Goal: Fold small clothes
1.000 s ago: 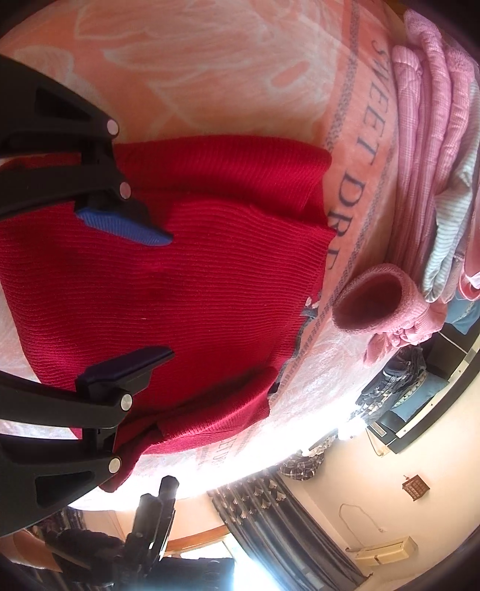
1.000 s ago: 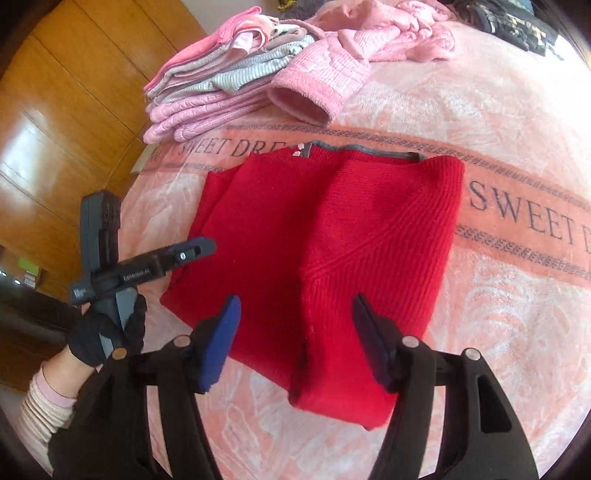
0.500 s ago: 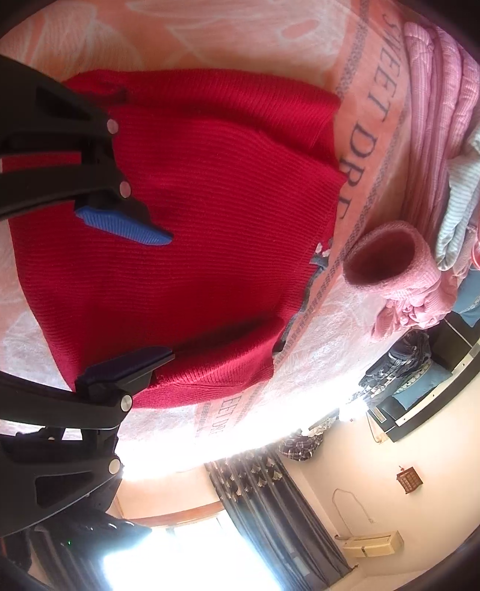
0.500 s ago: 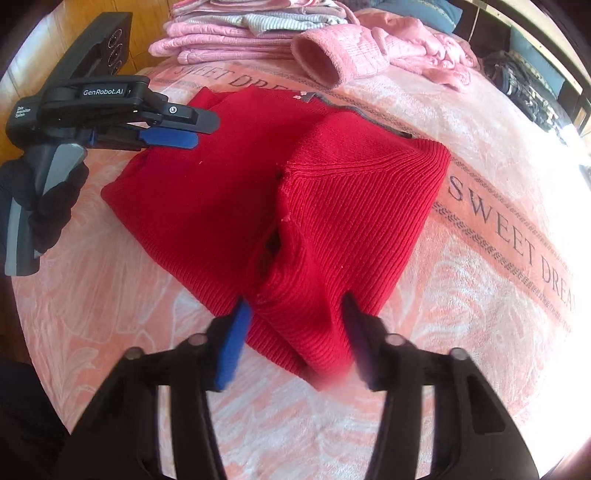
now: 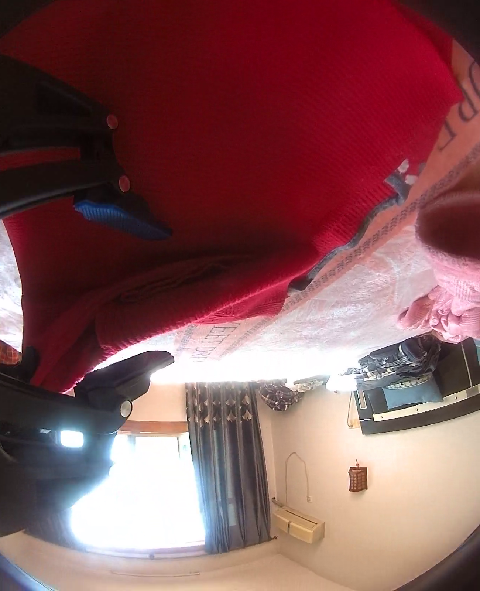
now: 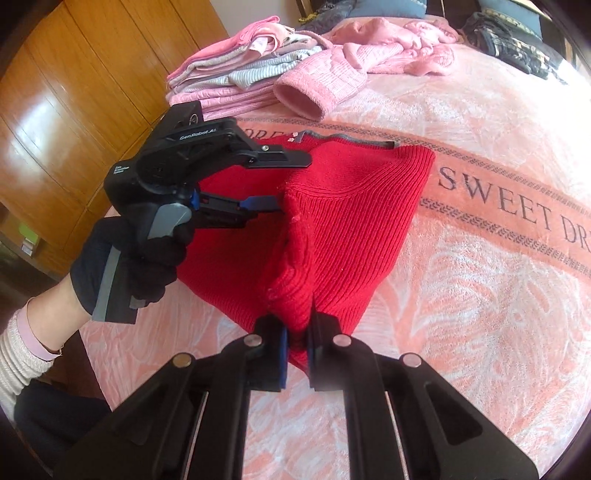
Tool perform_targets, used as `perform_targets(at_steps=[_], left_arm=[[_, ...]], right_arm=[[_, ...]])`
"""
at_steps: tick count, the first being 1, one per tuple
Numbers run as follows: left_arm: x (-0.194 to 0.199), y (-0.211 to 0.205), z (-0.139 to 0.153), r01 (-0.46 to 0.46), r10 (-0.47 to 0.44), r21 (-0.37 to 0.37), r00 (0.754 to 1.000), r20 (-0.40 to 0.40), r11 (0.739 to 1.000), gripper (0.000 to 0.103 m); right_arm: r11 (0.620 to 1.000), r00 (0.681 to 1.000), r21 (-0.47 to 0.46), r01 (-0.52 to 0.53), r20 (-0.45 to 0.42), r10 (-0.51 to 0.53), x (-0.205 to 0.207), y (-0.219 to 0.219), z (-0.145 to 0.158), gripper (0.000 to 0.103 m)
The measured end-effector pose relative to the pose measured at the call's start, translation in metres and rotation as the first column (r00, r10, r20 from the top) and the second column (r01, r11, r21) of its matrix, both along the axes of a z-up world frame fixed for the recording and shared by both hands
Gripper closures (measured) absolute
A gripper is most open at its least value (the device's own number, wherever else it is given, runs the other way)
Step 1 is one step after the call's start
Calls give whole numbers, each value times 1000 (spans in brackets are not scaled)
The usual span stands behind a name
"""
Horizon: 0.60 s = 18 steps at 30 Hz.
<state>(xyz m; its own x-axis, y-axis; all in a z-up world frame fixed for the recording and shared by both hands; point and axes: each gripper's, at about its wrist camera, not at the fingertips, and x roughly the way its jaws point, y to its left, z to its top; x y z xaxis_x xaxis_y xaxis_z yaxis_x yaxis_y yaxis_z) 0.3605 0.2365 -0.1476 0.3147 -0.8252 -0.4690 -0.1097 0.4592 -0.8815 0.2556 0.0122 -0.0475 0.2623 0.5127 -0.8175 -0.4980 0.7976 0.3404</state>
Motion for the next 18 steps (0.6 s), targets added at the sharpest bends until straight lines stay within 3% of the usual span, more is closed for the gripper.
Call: perform_targets(at_steps=[8,9,10,12,18], left_arm=[[27,-32,-12,49,-49,-37,999,6,998,43],[28,-32,-11,64,-64,-22,998,16,998,53],[31,-35,-11,82,-82,3,996,21,997,69],[34,-37,-11,106,-106,12,993,44,994,82],[26,-29,10,123,-133,67,977,169,990,86]], right_arm=[[998,1000,58,-10,2,10,-4,-11,6,97],[998,1000,60,-10,1,10,-5,-12,6,97],[998,1000,64,-9,-1,9,-5,-13,5,97],[997,1000,72,-9,-11,10,-6,-14,3,97],[995,999,100,-30,-36,33,-11,-1,0,97]])
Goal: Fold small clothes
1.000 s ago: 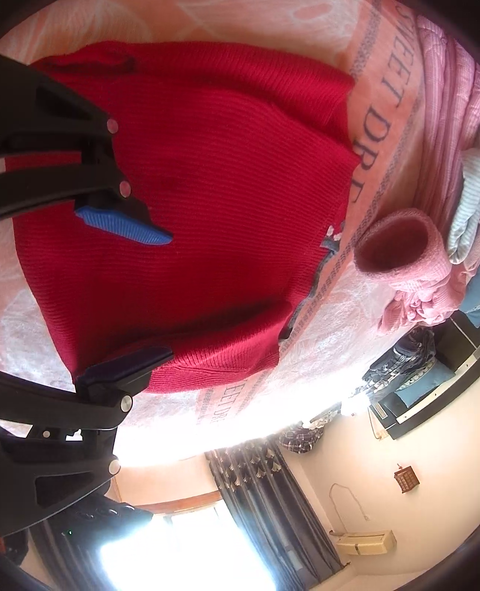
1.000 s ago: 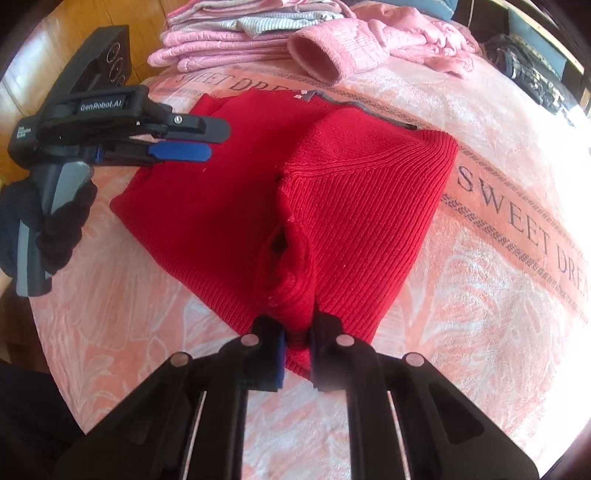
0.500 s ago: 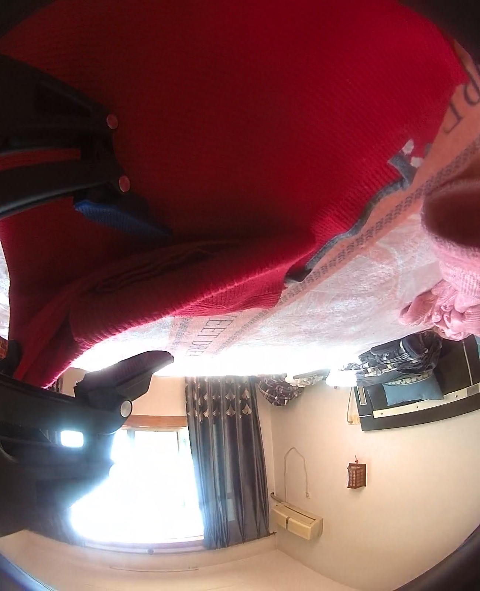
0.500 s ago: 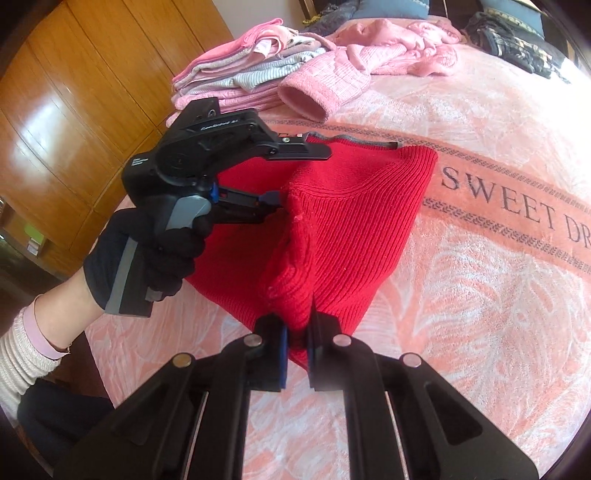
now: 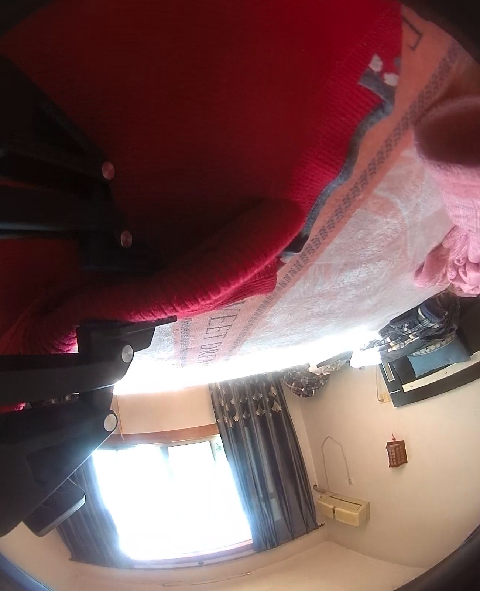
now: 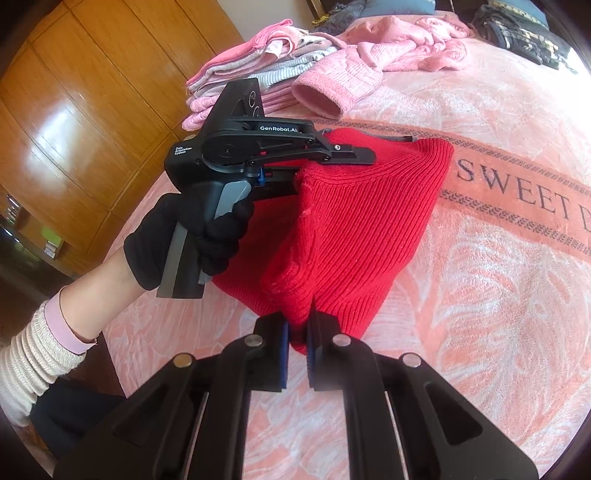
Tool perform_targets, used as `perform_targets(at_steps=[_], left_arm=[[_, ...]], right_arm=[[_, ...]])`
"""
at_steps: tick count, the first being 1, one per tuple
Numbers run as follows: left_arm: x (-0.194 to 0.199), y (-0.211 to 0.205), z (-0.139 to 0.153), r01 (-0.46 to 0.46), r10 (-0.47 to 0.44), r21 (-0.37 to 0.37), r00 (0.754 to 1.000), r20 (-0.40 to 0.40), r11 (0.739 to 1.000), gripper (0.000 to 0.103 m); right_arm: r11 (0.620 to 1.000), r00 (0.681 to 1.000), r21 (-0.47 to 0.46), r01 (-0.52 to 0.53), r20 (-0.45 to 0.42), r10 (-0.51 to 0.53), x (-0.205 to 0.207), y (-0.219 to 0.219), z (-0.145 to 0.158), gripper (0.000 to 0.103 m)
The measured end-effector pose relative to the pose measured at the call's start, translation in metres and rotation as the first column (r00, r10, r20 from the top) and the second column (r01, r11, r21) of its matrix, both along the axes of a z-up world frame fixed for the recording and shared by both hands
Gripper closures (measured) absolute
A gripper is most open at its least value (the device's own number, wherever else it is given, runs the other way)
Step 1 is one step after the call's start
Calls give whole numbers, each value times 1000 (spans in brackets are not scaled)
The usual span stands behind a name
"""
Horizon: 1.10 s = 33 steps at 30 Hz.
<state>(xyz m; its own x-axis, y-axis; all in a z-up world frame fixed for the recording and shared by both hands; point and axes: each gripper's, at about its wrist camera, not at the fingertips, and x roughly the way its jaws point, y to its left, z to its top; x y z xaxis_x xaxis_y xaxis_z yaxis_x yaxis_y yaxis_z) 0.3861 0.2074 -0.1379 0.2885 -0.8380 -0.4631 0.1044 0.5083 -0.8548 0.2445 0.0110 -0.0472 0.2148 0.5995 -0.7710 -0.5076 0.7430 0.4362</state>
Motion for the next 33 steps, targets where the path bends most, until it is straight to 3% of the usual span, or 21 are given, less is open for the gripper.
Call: perform_targets(at_steps=[6,12,16,26,33], left_arm=[[-7,25,34,22,-25,22,992,127,1000,86],[-10,76,52,-1,0,4,984,178,1000,86],[-12,118,60,-37,29,34,977,211,999,86],[-17,201,30,-115,94,106,977,191,988,86],[-21,220,-1,-123,102,122,981,168,985,86]], right_arm=[[998,999,27,-54,-1,54,-4,34,7,97],[991,992,43,-126,10,126,-4,89,12,97],[983,985,53,-173,15,173,-1,132,10,97],[968,969,46,-247,-14,248,2,219,-16,97],[963,966,-73,-258,-30,256,1,255,-44,97]])
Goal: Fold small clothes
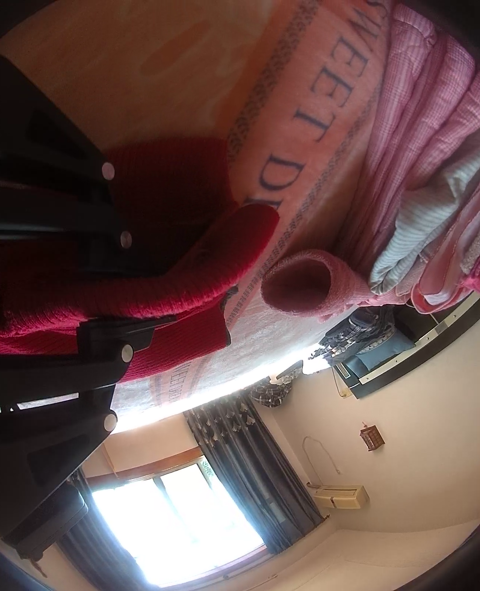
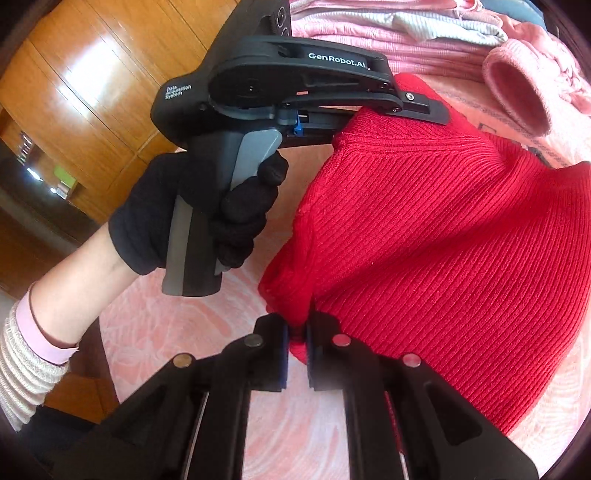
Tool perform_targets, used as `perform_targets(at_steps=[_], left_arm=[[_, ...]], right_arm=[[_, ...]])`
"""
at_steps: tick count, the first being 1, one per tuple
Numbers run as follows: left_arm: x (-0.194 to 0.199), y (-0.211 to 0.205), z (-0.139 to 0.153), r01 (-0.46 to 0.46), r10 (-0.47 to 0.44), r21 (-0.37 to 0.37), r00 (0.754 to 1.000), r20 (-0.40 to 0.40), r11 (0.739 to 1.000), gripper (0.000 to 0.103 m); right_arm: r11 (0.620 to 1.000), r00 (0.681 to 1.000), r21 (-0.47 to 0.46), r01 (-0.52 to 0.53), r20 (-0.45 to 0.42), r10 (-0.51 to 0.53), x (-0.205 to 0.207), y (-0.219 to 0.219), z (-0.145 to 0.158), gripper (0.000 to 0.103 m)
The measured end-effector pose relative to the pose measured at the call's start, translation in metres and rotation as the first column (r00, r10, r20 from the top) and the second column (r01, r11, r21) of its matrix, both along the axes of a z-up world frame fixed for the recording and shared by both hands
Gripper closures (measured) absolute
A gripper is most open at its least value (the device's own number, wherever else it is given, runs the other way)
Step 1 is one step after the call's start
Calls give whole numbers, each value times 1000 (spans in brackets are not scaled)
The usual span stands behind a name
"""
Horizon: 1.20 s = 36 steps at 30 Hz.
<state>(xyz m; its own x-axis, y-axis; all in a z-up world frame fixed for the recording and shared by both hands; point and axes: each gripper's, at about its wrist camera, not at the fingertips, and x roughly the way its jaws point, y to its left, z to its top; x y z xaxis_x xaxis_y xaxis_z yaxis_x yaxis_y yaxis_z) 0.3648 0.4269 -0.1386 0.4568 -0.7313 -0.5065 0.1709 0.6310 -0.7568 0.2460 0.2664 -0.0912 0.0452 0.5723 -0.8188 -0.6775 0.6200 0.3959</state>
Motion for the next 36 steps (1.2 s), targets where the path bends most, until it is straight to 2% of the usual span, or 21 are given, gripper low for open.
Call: perform_targets(at_steps=[4,6,8,10,12,14,17,19,22,25,26,28,31,34,36], left_arm=[[-3,5,-19,1,0,28,1000,-26,1000,84],[-6,9,-23,-9,10,15,999,-34,1000,82],[-6,15,-23,-37,36,-14,998,-46,999,79],[-7,21,-19,-61,60,-30,998,-35,998,71],[-5,20,-13,-73,72,-30,997,-22,997,64],[-3,18,-12,-80,79,-29,996,-31,996,63],[1,10,-14,-92,91,-19,995,-45,996,62],[2,5,-15,-96,96,-6,994,-50,995,62],[3,-2,-14,-90,92,24,995,-49,996,63],[1,-5,-12,-91,93,41,995,-46,995,71],[0,-5,-12,-91,93,38,995,-45,995,73],[-4,-4,-9,-86,88,46,996,-35,995,79],[-6,-3,-15,-89,95,129,994,-45,988,82],[-10,-1,-28,-108,115,104,992,-55,989,81],[-9,-2,-26,-109,116,115,991,-62,987,81]], right_arm=[[997,1000,-74,-16,-7,15,-4,7,-18,88],[999,999,-41,-11,-44,9,-9,-2,-18,79],[1000,996,2,-5,-89,5,-7,-13,-12,65],[999,993,41,26,-114,-21,-8,-34,0,61],[996,991,32,87,-107,-83,-11,-63,11,57],[983,979,-12,182,-91,-182,-11,-99,15,54],[945,939,-45,324,-109,-327,-13,-149,12,51],[923,912,-76,376,-149,-383,-6,-170,-1,46],[910,861,-54,410,-307,-406,-1,-186,-30,47],[913,829,-9,409,-414,-376,12,-188,-44,72],[916,833,0,402,-414,-366,13,-186,-41,79],[925,856,1,379,-379,-351,12,-188,-31,84],[930,880,-46,365,-310,-361,9,-196,-27,86],[923,865,-82,376,-324,-382,10,-195,-45,87],[927,874,-86,364,-312,-372,12,-191,-48,86]])
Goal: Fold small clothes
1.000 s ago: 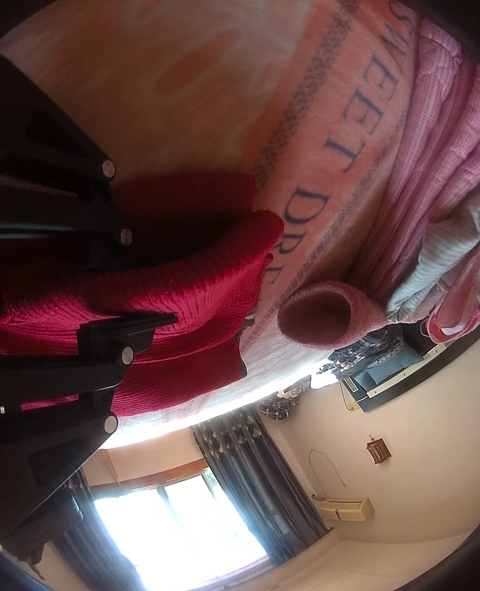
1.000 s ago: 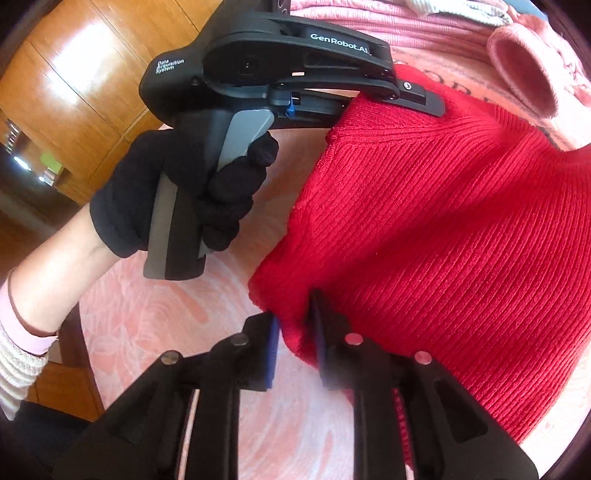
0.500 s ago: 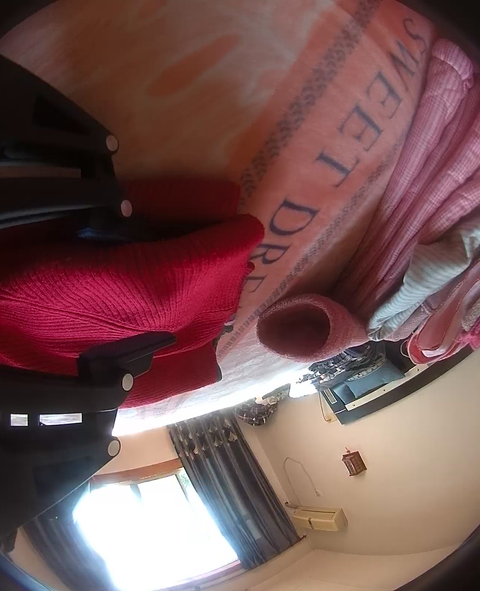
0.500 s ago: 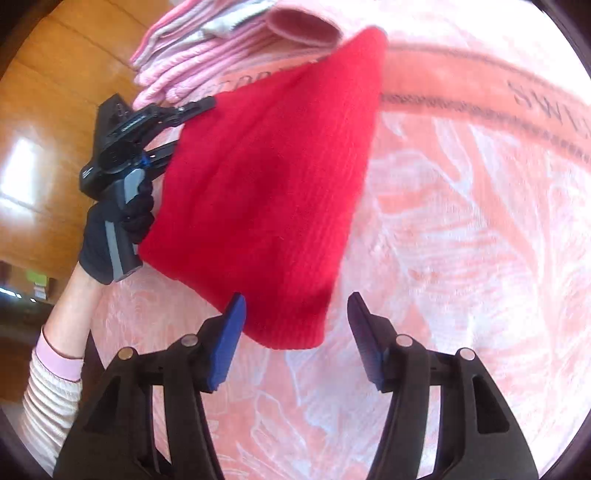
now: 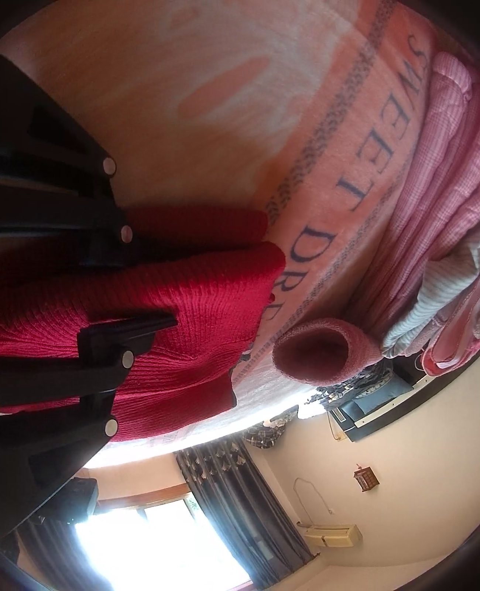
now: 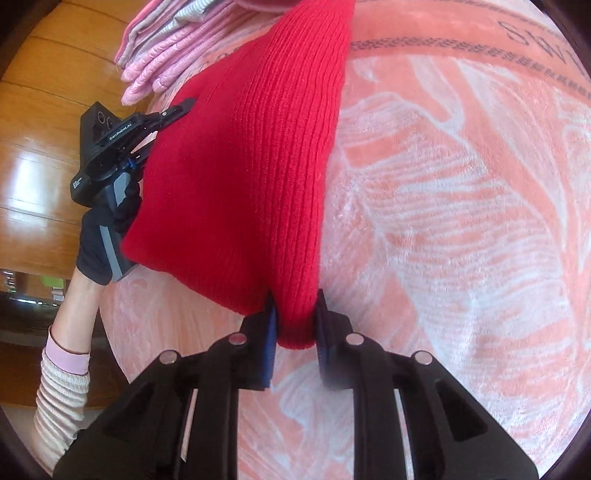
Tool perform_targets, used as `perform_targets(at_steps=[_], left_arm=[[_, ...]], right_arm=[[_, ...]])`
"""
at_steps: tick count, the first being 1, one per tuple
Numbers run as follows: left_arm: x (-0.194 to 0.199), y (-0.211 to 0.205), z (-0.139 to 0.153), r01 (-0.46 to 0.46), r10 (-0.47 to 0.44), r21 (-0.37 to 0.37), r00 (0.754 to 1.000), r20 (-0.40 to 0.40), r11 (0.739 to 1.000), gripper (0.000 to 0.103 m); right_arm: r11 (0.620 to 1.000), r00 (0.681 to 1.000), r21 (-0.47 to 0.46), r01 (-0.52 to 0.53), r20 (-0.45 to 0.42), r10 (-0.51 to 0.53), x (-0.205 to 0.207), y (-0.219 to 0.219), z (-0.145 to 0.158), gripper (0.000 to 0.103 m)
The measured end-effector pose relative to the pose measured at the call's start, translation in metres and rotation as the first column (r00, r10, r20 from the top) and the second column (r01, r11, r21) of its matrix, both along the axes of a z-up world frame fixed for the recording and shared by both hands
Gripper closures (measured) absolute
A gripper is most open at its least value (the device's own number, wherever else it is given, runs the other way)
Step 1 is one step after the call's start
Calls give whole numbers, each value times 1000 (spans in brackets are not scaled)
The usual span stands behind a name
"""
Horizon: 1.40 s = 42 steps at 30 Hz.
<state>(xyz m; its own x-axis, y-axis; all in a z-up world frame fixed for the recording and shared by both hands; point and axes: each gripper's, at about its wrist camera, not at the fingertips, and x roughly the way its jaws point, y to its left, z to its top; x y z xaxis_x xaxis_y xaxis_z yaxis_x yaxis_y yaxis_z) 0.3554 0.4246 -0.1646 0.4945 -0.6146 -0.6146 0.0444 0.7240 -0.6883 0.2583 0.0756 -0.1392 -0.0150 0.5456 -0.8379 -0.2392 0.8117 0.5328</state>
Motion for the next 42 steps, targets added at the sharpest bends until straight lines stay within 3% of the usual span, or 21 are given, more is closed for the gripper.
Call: perform_targets(at_steps=[4,6,10,13,15,17,20,22,27,29,31,33,36,40,41,42], left_arm=[[-12,2,22,1,0,24,1000,-28,1000,74],[-34,7,32,-5,6,14,998,-57,1000,64],[-97,2,49,48,-49,-16,998,-41,999,60],[-130,-9,45,77,-79,-35,994,-69,996,57],[-137,-16,37,90,-95,-58,991,-95,994,57],[-136,-22,30,93,-96,-31,989,-113,995,57],[-134,-26,21,103,-107,-37,986,-131,994,65],[-132,-27,16,112,-116,-39,979,-165,993,93],[-139,-11,16,52,-62,-54,976,-211,997,93],[-147,-7,21,34,-45,-52,975,-219,998,88],[-154,-7,24,38,-47,-46,978,-205,998,63],[-158,-11,24,53,-58,-31,979,-195,998,53],[-153,-19,22,61,-55,26,980,-192,998,52],[-144,-31,24,84,-76,49,986,-147,995,57],[-143,-34,24,91,-82,63,987,-137,994,66],[-141,-35,23,96,-86,64,987,-135,993,85]], right_arm=[[1000,999,14,-19,29,18,1,5,6,78],[999,1000,46,-11,25,10,-1,0,8,72],[998,999,56,-18,43,15,-5,-7,13,66],[998,999,58,-18,45,15,-6,-8,14,66],[999,998,48,-22,54,20,-8,-6,16,66],[999,998,42,-25,59,22,-9,-4,17,66],[999,998,44,-27,62,24,-10,-5,18,66],[999,998,46,-22,60,19,-8,-8,16,66],[998,998,52,-27,57,24,-9,-6,15,66],[998,997,45,-37,67,34,-12,-5,16,66],[998,997,40,-41,71,38,-11,-3,17,65],[999,997,38,-37,66,35,-11,-2,16,65],[999,997,33,-37,63,35,-11,2,15,65],[999,997,22,-41,59,39,-12,5,10,65],[999,998,22,-38,52,36,-12,4,8,65],[999,999,22,-33,44,32,-11,4,5,65]])
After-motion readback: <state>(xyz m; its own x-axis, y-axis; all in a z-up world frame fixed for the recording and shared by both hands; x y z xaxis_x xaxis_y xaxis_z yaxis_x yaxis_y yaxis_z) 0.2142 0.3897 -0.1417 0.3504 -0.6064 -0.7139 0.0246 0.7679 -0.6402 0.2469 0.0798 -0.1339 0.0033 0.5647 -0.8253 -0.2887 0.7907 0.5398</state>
